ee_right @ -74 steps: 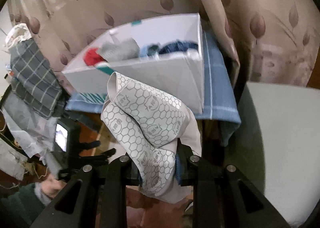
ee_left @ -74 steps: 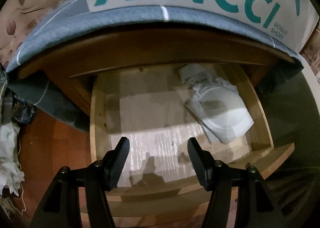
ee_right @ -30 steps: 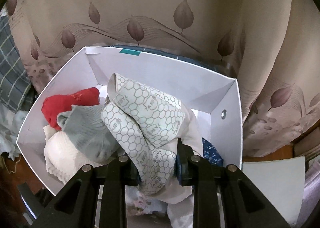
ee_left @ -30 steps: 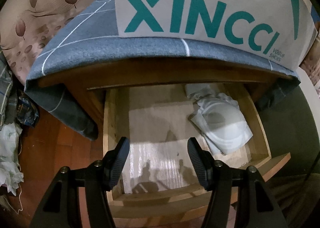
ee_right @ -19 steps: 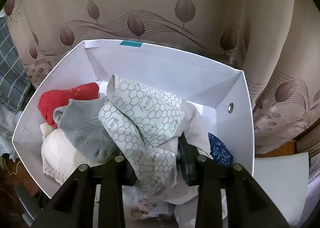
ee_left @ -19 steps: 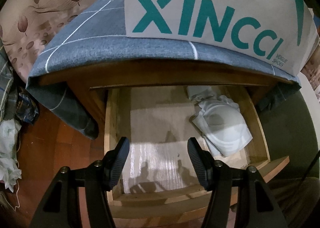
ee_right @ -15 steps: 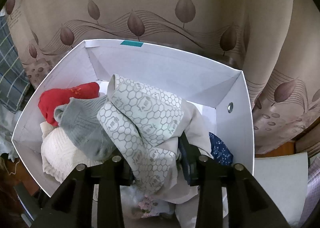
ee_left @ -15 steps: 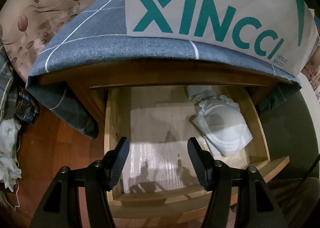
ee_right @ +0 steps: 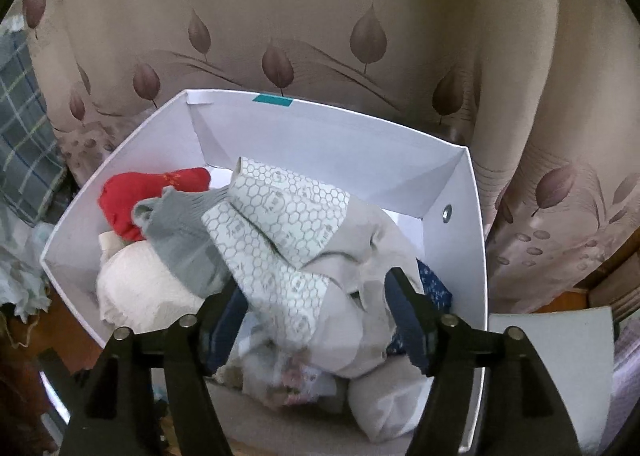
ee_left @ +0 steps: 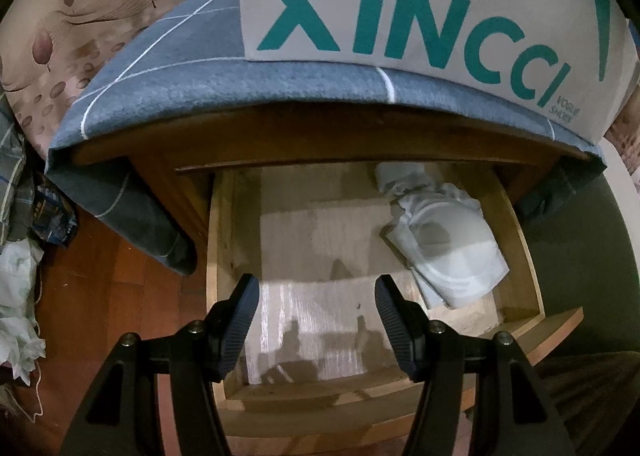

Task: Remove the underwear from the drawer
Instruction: 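Open the right tool to release the white underwear into the box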

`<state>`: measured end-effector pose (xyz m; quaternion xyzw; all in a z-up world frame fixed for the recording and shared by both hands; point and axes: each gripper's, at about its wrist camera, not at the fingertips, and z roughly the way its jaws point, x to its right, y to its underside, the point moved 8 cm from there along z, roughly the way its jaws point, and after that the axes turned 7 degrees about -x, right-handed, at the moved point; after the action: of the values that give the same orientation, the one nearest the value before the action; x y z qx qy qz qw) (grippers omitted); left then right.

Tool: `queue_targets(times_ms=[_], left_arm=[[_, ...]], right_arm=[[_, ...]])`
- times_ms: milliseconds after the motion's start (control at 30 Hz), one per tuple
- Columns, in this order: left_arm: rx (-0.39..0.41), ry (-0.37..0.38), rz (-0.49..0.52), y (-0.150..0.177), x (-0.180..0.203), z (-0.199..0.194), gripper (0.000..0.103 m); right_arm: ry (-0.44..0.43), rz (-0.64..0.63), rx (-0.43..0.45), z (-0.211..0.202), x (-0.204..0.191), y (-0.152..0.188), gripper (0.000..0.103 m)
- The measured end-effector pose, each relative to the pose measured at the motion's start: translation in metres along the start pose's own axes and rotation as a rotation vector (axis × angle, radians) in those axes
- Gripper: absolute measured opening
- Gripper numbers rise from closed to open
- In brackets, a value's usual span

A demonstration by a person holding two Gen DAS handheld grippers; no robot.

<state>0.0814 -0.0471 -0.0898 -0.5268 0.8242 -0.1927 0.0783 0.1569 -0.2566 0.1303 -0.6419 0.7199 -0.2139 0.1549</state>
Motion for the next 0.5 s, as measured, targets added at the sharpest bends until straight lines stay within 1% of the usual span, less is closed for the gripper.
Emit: queue_targets(times_ms=[100,133,167,267,333,367,433,500], left_arm=[[0.000,-0.004,0.010,0.000,0.002,0.001,0.062],[-0.001,-0.006,0.014,0.000,0.002,0.001,0.062],[0.000,-0.007,0.019,0.000,0.003,0.001,0.062],[0.003,-0.014,0.042,0.001,0.005,0.002,0.062],[0.002,-0.022,0.061,0.002,0.009,0.003,0.062],[-0.001,-0.025,0.071,0.003,0.010,0.004,0.062],[-0.006,-0.039,0.093,0.003,0.014,0.006,0.062],[-0.004,-0.050,0.114,0.003,0.018,0.007,0.062]], right_arm=[[-0.040,0.036,0.028,-0.013,0.003,0.007,0.070],[-0.057,0.054,0.045,-0.019,0.006,0.011,0.073],[-0.068,0.072,0.069,-0.027,0.008,0.014,0.077],[-0.083,0.112,0.152,-0.051,0.017,0.026,0.080],[-0.070,0.131,0.201,-0.064,0.026,0.036,0.082],[-0.051,0.136,0.223,-0.070,0.031,0.044,0.085],[-0.009,0.150,0.269,-0.078,0.041,0.063,0.087],[0.034,0.160,0.295,-0.080,0.047,0.082,0.090]])
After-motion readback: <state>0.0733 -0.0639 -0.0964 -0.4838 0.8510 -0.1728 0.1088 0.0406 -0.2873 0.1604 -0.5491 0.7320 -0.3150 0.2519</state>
